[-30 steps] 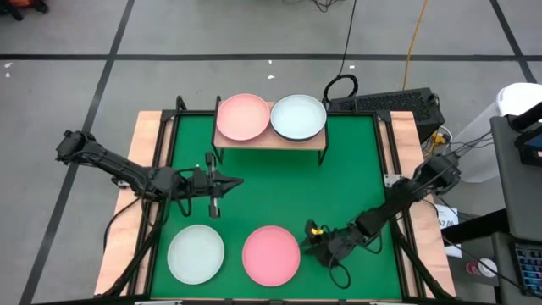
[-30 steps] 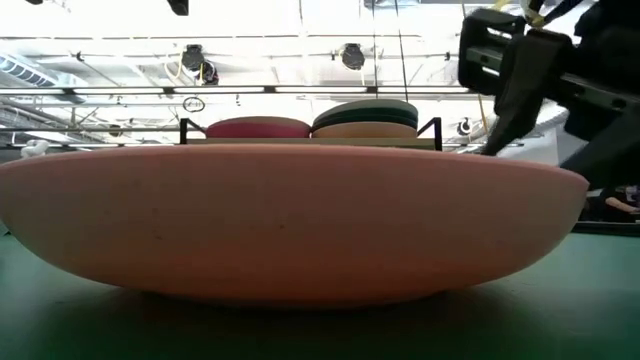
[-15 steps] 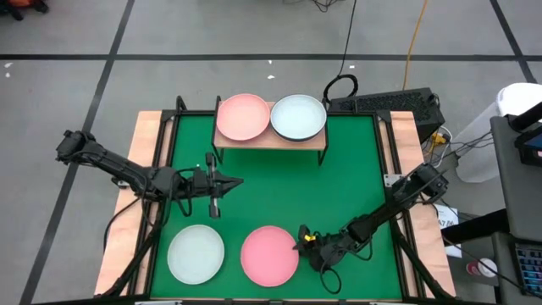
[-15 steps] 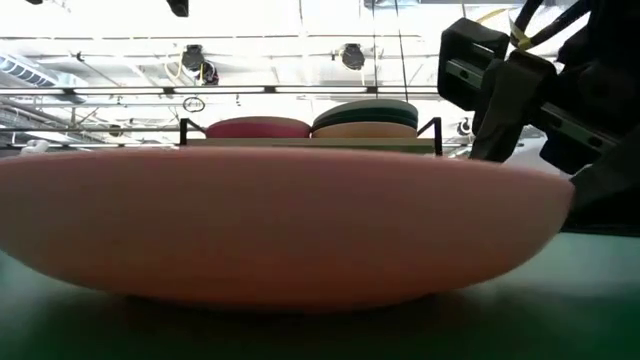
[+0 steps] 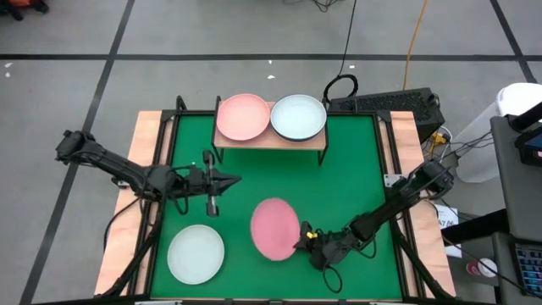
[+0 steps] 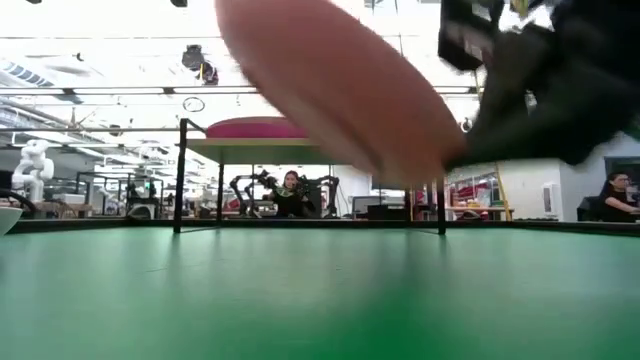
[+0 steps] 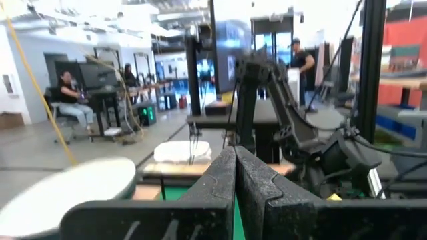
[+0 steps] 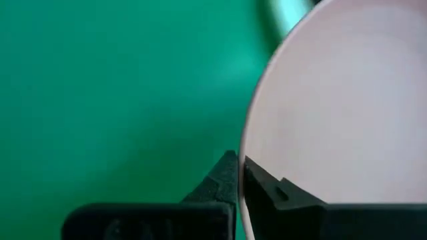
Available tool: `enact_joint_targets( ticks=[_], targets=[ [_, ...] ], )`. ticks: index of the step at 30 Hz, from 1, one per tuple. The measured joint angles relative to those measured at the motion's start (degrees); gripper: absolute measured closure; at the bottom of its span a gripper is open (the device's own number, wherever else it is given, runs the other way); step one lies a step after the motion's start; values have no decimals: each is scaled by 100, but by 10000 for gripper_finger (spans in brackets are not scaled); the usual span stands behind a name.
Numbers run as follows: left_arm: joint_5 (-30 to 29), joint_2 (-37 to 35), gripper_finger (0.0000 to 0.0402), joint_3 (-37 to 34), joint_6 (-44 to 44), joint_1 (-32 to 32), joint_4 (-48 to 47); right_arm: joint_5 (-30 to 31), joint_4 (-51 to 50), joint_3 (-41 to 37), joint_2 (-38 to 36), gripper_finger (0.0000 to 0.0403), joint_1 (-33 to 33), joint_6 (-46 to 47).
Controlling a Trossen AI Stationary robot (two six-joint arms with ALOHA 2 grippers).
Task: Place and stack plates onto a shelf
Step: Stack the light pink plate on top of the light orange plate on the shelf
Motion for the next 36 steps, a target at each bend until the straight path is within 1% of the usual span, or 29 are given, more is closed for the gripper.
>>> enact_joint_targets(
  ticks=[4,6,8,10,12,15,18,21,26,28,31,34,36],
  targets=[
    [-2,-258,396,2,216,0,176,617,78,1,-486,401,-70,-582],
    [-43,-440,396,67,488,4,179,739,84,7,-828,402,-223,-796],
    [-246,-650,396,216,751,22,174,772,107,68,-1180,402,-498,-907],
    [-407,-809,396,445,816,63,101,772,92,176,-1485,402,-829,-1047],
    [-424,-939,396,695,904,101,-263,755,17,390,-1700,402,-1228,-1328],
    [-413,-956,396,1093,971,136,-923,311,-282,888,-1913,402,-1919,-1589],
    [-415,-907,396,1388,965,166,-1307,-470,-878,1576,-1889,402,-2703,-1380],
    [-412,-866,396,1504,1031,162,-1515,-1290,-1476,2401,-1591,402,-3434,-1112],
    [-411,-872,396,1519,1076,190,-1527,-1786,-2657,3761,-782,403,-4313,-1025],
    [-410,-868,396,1521,1079,197,-1548,-1808,-3193,4214,-410,403,-4521,-1069],
    [-411,-871,396,1521,1087,199,-1577,-1832,-3785,4612,89,403,-4742,-1216],
    [-411,-868,396,1521,1102,199,-1636,-1825,-3971,4747,453,403,-4877,-1423],
    [-411,-868,396,1521,1104,199,-1650,-1806,-3916,4764,630,403,-4948,-1504]
  ],
)
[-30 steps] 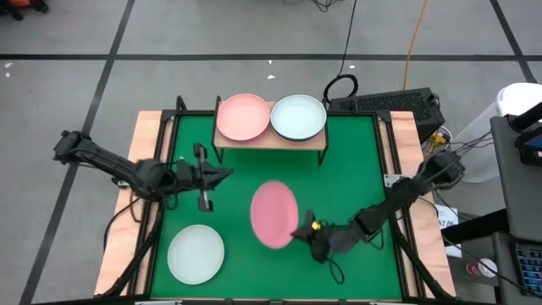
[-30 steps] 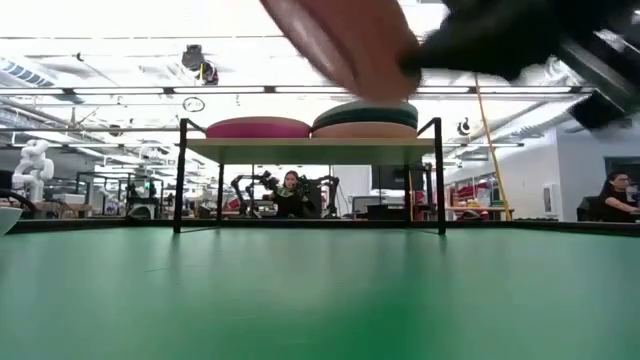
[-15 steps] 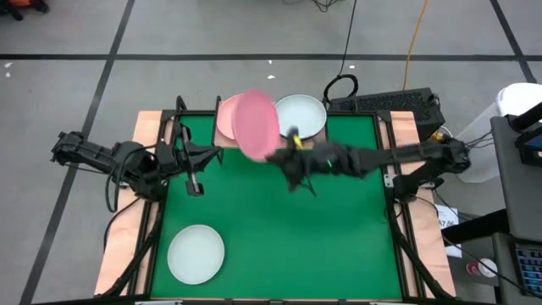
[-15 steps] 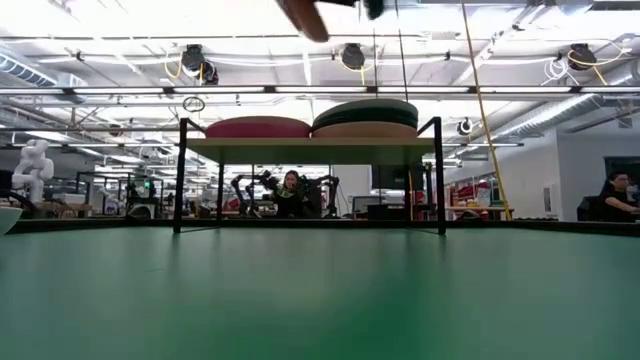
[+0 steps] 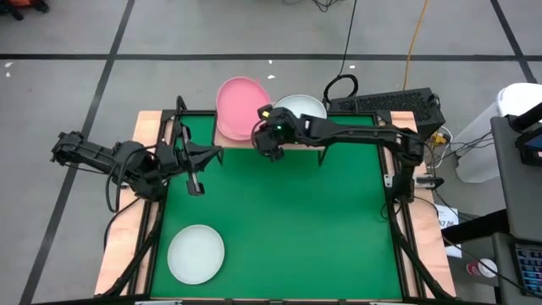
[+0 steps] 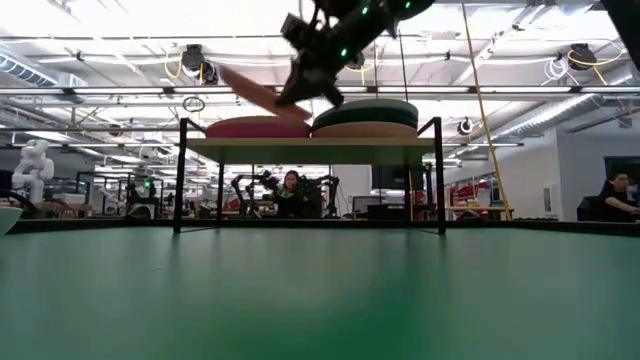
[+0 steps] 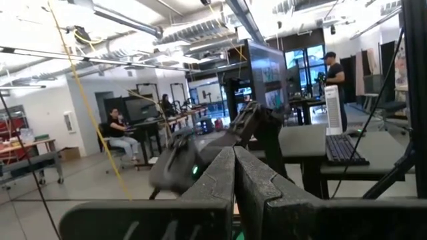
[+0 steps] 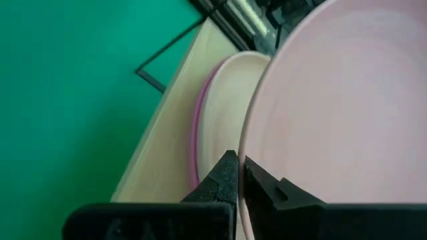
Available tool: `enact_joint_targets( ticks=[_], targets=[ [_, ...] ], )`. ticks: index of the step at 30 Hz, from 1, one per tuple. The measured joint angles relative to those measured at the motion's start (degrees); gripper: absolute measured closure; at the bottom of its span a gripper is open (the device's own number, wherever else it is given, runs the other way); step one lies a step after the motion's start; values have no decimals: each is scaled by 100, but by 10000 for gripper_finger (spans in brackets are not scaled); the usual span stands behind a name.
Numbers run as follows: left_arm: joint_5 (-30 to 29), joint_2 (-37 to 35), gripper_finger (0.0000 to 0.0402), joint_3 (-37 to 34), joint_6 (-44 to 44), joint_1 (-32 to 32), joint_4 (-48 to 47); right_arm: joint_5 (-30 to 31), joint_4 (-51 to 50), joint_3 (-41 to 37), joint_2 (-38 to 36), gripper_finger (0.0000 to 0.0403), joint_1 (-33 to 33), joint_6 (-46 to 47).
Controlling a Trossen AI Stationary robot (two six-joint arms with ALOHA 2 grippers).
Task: Place and stack plates onto a shelf
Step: Stack the light pink plate on top of the light orange plate on the shelf, then stack the white plate on the light pink plate on the shelf
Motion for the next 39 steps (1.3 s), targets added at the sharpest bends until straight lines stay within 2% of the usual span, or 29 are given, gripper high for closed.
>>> enact_joint_targets(
  ticks=[4,11,20,24,32,39],
  targets=[
    [0,0,396,0,-1,0,-103,0,332,3,328,403,-126,-25],
    [0,0,396,0,-195,0,-372,42,461,12,418,399,-155,228],
    [0,0,396,0,-262,0,-448,74,508,13,412,335,-143,223],
    [0,0,396,0,-266,0,-450,334,430,10,316,310,-69,223],
    [0,0,396,0,-348,0,-546,305,-522,1,-521,294,190,607],
    [-153,11,396,0,-1064,-23,-1664,-292,-1490,-5,-1838,298,555,1603]
  ],
)
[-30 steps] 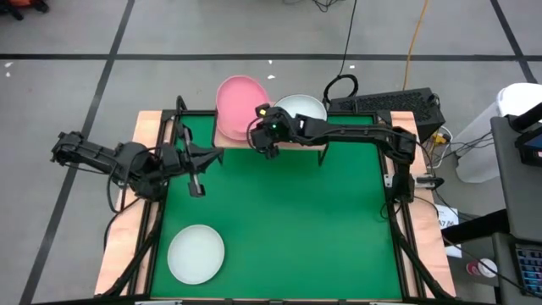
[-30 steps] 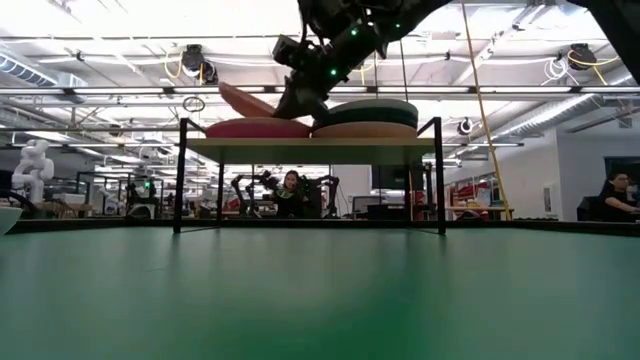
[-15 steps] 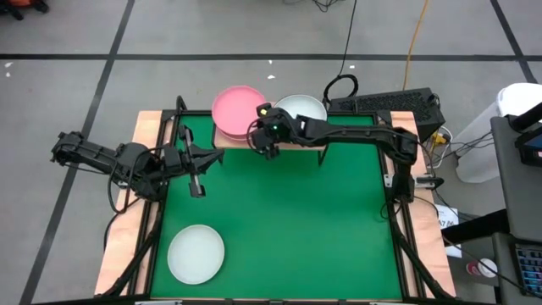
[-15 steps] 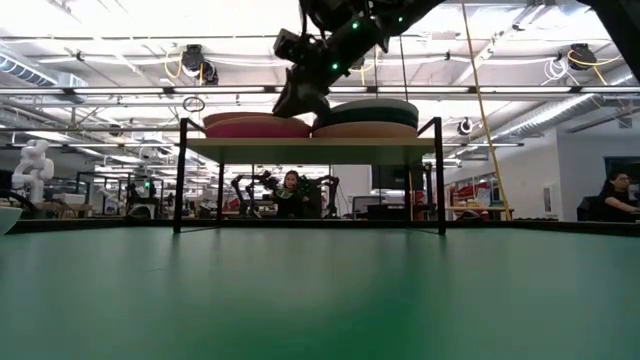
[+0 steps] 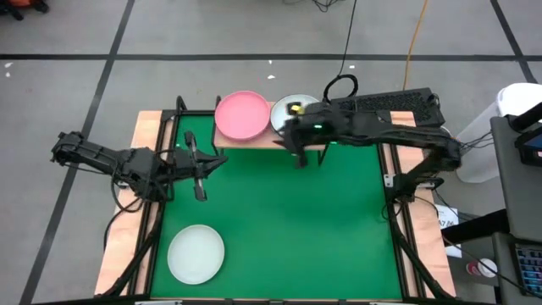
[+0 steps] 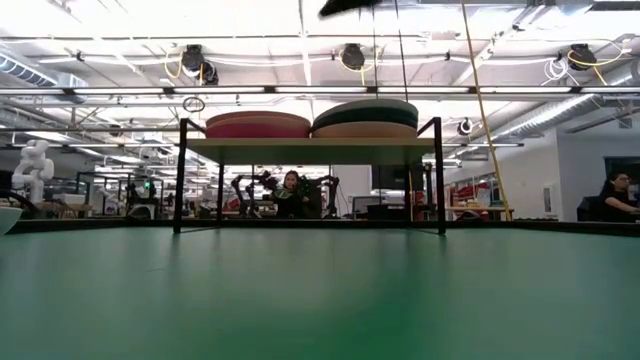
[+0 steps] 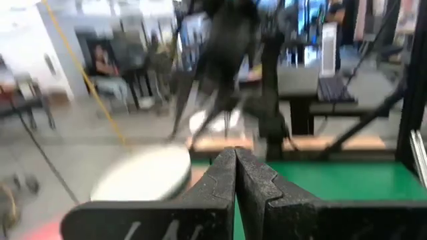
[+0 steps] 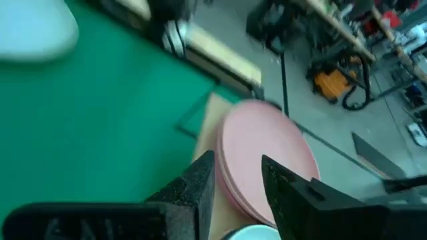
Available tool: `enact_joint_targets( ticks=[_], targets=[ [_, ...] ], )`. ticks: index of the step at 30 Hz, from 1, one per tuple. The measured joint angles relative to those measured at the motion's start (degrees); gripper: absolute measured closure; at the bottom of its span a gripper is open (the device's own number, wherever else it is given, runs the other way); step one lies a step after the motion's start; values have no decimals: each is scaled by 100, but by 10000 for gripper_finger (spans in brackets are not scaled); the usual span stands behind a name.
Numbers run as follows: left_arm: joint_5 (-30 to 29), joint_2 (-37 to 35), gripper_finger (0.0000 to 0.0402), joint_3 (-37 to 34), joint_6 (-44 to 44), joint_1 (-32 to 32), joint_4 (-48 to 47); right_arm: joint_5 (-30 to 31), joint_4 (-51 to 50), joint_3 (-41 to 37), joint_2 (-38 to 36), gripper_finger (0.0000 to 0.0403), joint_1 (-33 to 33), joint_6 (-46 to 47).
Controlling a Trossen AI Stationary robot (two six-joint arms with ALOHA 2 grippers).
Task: Place and stack plates onto a shelf
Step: Stack the white plate on the light pink plate on the shelf
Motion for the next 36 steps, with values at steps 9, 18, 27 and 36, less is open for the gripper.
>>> enact_joint_targets(
  ticks=[9,18,27,36],
  targets=[
    [-22,766,396,0,-1705,-535,-1923,-303,1169,-2019,-2213,298,973,911],
    [822,1922,396,0,-3859,-1442,-2791,163,3255,-4593,-3905,298,1867,1555],
    [982,2983,396,403,-5465,-2223,-3368,341,3894,-5460,-4298,298,2378,1794],
    [1652,4462,396,2685,-6481,-2517,-6327,346,3901,-5465,-4298,298,2608,1785]
  ],
)
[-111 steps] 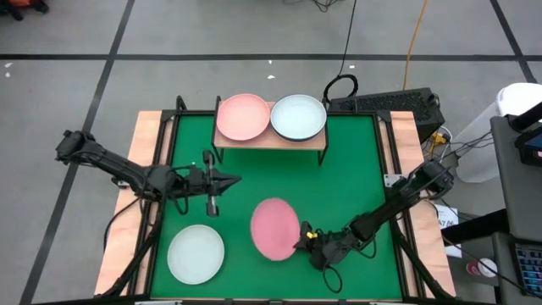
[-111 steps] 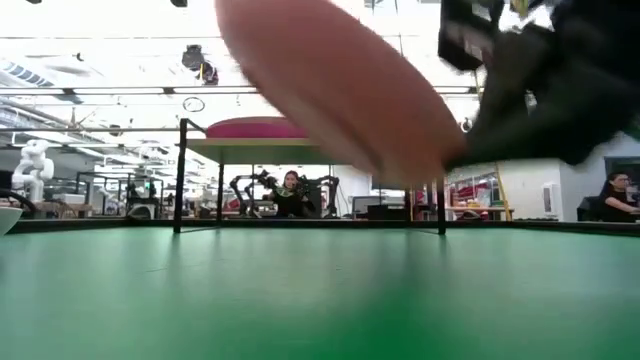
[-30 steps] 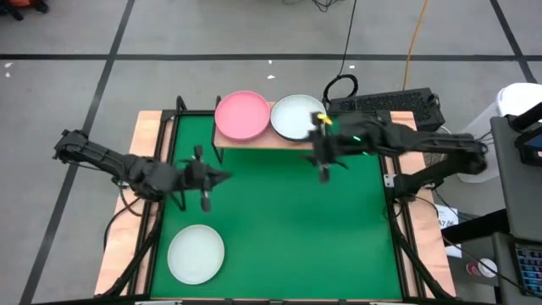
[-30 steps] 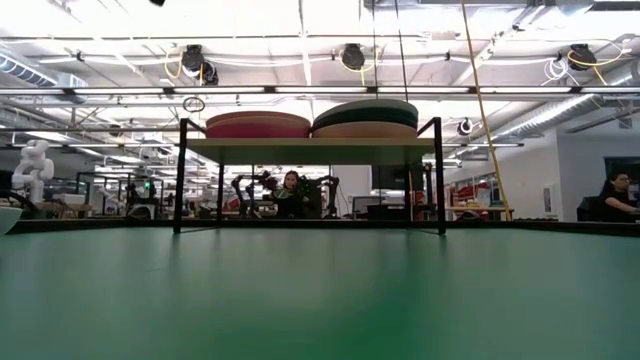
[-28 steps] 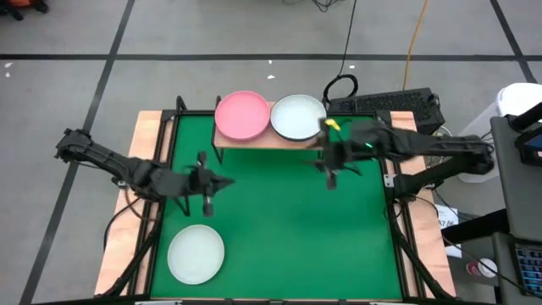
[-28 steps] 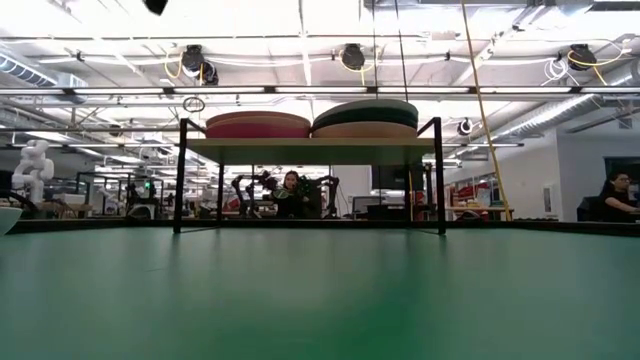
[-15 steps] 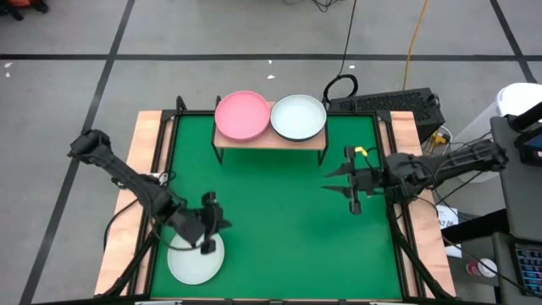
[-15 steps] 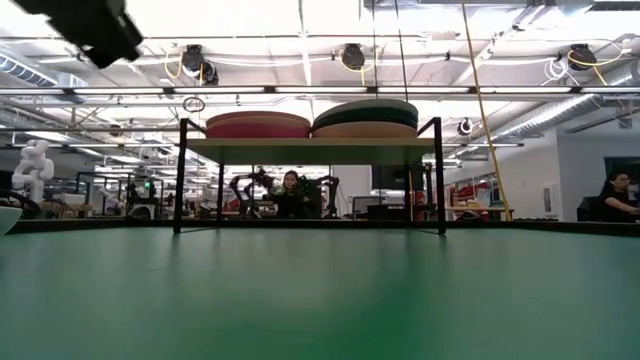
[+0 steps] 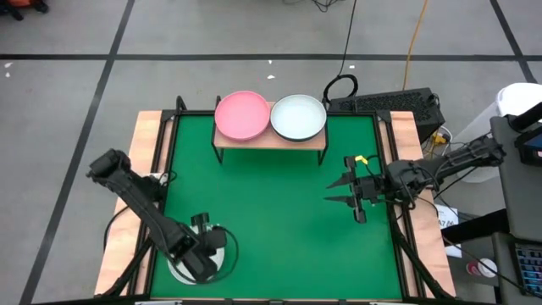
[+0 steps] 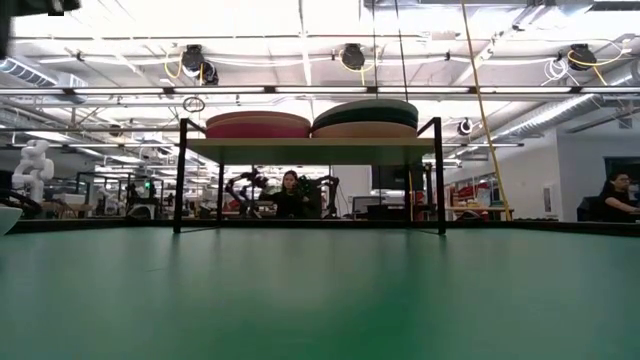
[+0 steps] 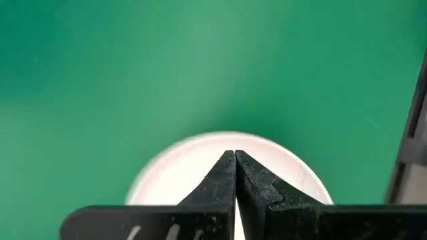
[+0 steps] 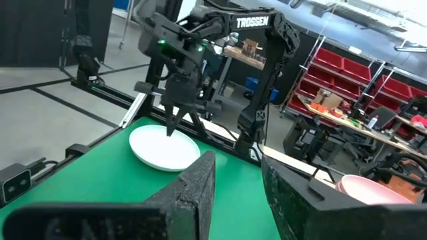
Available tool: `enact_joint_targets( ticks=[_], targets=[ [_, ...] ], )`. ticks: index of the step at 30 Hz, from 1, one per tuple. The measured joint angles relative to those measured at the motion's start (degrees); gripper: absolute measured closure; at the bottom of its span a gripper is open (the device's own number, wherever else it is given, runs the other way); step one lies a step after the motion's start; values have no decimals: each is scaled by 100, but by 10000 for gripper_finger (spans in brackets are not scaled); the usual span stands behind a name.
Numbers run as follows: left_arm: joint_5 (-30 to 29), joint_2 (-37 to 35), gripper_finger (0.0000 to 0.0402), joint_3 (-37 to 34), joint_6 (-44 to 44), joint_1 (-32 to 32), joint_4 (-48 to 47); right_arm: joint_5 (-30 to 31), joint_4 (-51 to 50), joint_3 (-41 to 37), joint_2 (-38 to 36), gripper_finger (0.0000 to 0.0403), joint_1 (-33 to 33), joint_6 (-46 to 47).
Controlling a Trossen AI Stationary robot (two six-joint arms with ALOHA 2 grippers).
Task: Place and stack plates onto a shelf
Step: Stack the white plate on the light pink plate on the shelf
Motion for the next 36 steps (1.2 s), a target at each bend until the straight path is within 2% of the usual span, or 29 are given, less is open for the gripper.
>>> enact_joint_targets(
  ticks=[5,9,15,19,24,36],
  targets=[
    [754,488,391,286,-358,-47,253,-2,-4,0,0,298,18,-6],
    [1175,701,361,286,-574,-115,737,0,-7,0,0,298,18,2],
    [1211,866,324,286,-1040,-203,819,0,-13,0,0,298,18,4],
    [1229,1099,321,286,-1274,-257,830,0,-37,0,0,298,16,4],
    [1596,1407,321,286,-1495,-264,1045,0,-41,0,0,298,16,3],
    [1711,1538,321,265,-2158,-237,1088,0,-43,0,0,298,16,-11]
  ],
)
